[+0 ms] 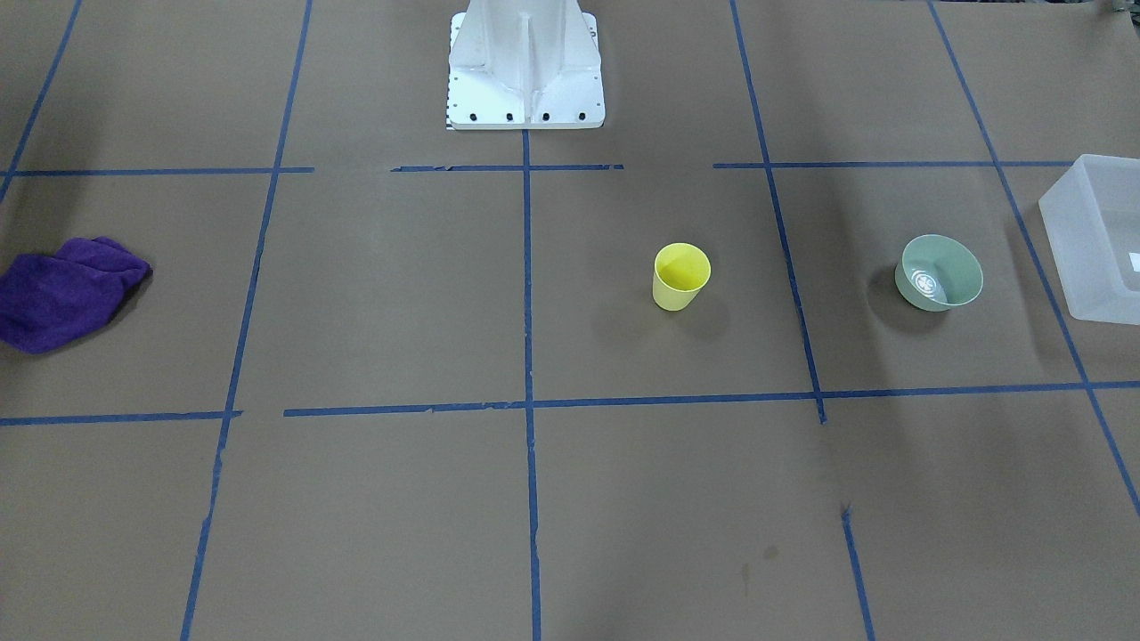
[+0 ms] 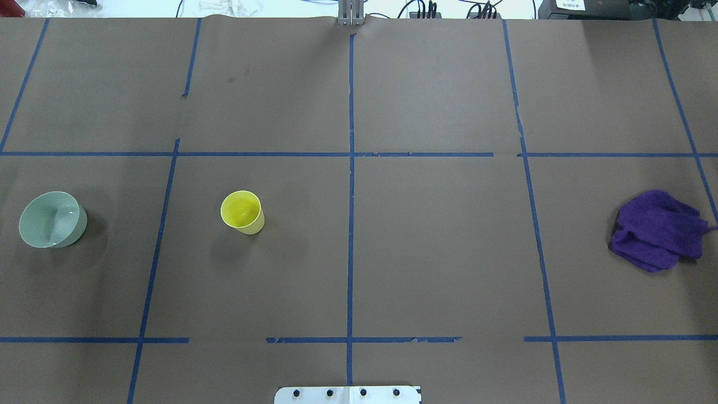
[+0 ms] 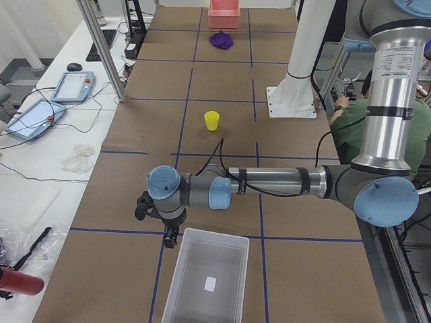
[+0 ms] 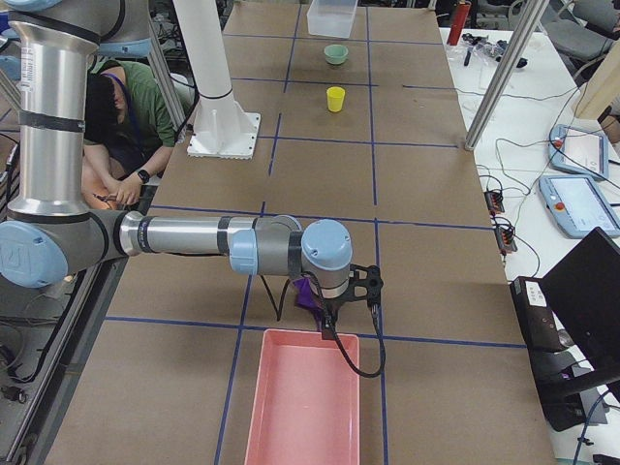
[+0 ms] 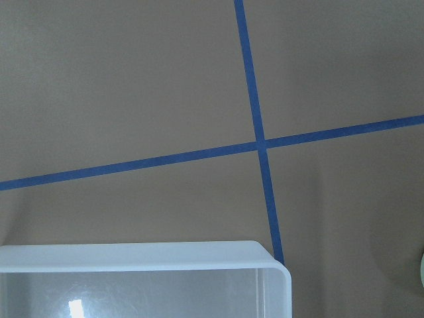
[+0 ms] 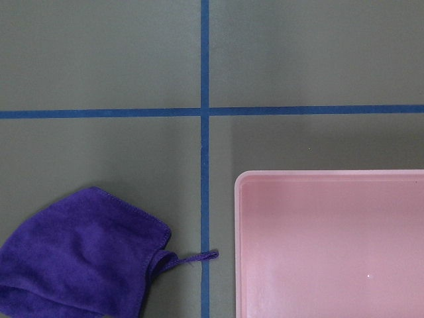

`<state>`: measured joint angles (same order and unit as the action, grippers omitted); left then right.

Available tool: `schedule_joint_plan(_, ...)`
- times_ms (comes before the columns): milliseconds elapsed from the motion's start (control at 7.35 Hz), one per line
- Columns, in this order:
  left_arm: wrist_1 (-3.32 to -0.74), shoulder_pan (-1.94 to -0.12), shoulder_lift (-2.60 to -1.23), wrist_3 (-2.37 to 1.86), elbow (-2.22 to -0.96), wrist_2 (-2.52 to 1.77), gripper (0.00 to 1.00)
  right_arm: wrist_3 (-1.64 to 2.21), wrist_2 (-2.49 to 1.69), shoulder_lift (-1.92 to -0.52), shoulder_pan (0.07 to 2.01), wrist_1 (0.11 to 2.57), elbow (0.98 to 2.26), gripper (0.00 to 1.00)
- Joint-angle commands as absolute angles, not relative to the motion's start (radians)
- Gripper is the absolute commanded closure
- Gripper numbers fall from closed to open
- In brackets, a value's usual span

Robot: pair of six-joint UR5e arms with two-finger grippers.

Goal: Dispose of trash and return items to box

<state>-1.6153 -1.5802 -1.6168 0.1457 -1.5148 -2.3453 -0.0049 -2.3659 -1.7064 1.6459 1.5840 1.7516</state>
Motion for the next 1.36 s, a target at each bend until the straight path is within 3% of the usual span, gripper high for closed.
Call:
schedule_joint_plan(0,-1.617,-1.58,-1.618,0.146,-1.534,-2.347,0.0,0.003,-2.367,-1.706,1.646,1.579,1.75,0.0)
schedule_joint_plan(680,-1.624,-1.536,-1.631,-0.127,-1.921,-2.364,0.0,0.008,-2.384,-1.704,1.644,1.577,1.763,0.0)
schedule_joint_plan(953,-1.646,-1.34,-1.637,-0.471,-2.089,-2.356,0.0,0.008,-2.399,-1.703,1.643,1.577,1.776,0.0)
schedule_joint_plan(1225,-1.854,-1.15,-1.637,-0.84,-2.102,-2.32,0.0,0.009,-2.396,-1.691,1.643,1.574,1.787,0.0)
